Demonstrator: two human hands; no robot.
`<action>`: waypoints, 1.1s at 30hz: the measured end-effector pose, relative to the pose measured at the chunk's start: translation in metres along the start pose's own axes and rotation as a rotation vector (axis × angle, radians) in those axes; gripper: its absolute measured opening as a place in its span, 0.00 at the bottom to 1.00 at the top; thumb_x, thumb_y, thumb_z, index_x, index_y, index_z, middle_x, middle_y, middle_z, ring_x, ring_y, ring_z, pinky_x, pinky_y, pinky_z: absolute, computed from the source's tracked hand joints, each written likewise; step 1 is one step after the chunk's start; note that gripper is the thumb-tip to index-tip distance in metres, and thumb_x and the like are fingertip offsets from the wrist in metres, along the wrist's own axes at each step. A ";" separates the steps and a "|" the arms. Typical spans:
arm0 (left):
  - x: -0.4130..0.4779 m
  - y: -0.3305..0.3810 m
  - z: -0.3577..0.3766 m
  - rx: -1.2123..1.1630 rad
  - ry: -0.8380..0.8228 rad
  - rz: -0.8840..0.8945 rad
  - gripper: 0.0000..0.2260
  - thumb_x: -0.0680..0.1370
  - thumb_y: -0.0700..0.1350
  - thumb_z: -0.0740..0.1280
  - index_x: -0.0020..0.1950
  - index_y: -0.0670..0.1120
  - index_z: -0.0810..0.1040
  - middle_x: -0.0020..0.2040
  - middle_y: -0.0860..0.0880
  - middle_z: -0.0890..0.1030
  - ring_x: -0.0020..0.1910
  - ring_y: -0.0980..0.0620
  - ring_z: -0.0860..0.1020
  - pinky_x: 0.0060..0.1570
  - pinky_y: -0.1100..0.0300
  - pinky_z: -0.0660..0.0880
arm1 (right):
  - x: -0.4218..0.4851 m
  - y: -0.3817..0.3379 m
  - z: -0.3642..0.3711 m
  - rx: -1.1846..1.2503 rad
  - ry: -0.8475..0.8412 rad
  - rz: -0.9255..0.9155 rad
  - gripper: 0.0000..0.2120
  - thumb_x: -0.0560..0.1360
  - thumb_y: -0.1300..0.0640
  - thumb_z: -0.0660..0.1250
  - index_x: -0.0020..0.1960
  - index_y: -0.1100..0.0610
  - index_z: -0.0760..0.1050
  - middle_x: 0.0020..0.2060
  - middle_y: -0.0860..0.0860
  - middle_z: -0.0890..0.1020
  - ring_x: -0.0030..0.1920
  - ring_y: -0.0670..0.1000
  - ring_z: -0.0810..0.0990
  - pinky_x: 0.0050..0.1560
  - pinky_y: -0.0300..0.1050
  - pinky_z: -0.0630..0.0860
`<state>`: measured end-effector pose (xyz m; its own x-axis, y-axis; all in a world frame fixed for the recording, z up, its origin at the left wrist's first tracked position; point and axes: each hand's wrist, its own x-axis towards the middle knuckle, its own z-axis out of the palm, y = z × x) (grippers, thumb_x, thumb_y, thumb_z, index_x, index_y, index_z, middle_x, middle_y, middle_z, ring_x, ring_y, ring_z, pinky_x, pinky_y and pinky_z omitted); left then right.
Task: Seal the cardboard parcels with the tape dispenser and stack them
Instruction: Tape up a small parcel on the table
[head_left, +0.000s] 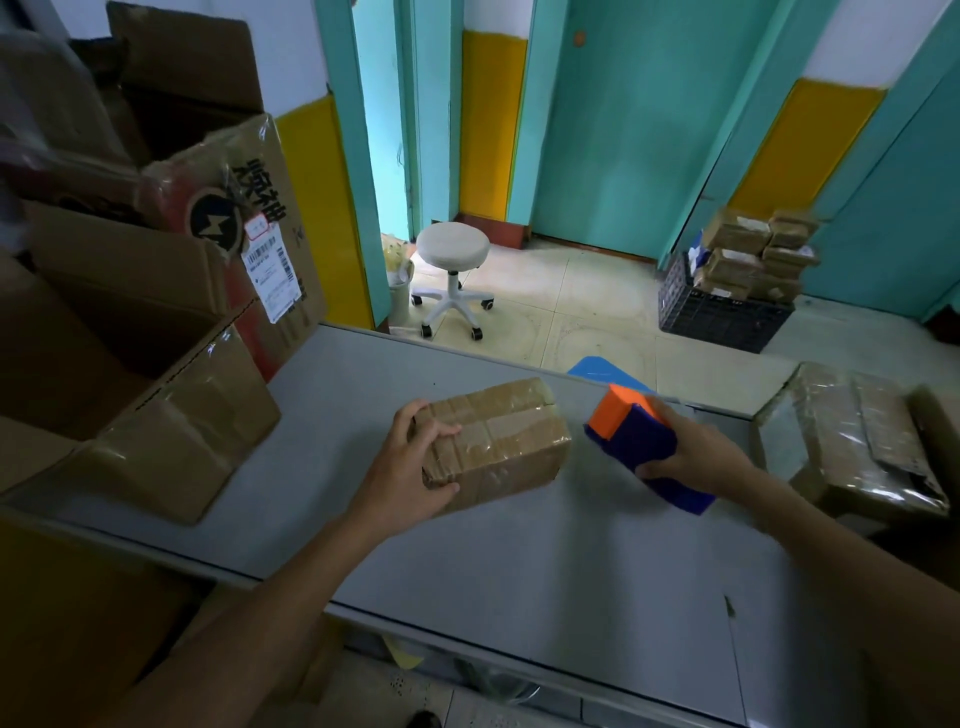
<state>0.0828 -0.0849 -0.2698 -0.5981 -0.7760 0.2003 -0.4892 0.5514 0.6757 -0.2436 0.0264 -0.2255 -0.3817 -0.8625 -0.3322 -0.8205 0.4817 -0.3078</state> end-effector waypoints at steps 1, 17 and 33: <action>0.000 0.001 -0.001 0.009 -0.020 0.011 0.26 0.66 0.42 0.77 0.61 0.49 0.72 0.70 0.49 0.58 0.65 0.58 0.61 0.59 0.63 0.65 | 0.000 -0.006 -0.010 0.030 0.006 -0.045 0.46 0.69 0.49 0.74 0.76 0.46 0.48 0.65 0.55 0.74 0.57 0.58 0.76 0.55 0.53 0.74; -0.004 0.003 -0.043 0.539 -0.249 0.062 0.49 0.57 0.82 0.40 0.73 0.62 0.36 0.71 0.55 0.26 0.74 0.48 0.38 0.71 0.43 0.44 | -0.030 -0.121 -0.078 0.281 -0.327 -0.513 0.34 0.64 0.50 0.73 0.65 0.39 0.62 0.56 0.40 0.78 0.55 0.46 0.78 0.48 0.40 0.78; 0.026 0.056 -0.103 -0.826 -0.047 -0.246 0.09 0.79 0.45 0.59 0.50 0.45 0.78 0.45 0.49 0.81 0.46 0.53 0.79 0.51 0.57 0.76 | -0.034 -0.179 -0.096 0.178 -0.502 -0.582 0.27 0.63 0.51 0.72 0.60 0.40 0.67 0.50 0.35 0.79 0.53 0.41 0.78 0.47 0.37 0.79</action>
<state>0.1051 -0.1059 -0.1542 -0.5704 -0.8206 -0.0362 -0.0002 -0.0440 0.9990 -0.1245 -0.0451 -0.0730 0.3613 -0.8306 -0.4237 -0.7328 0.0280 -0.6799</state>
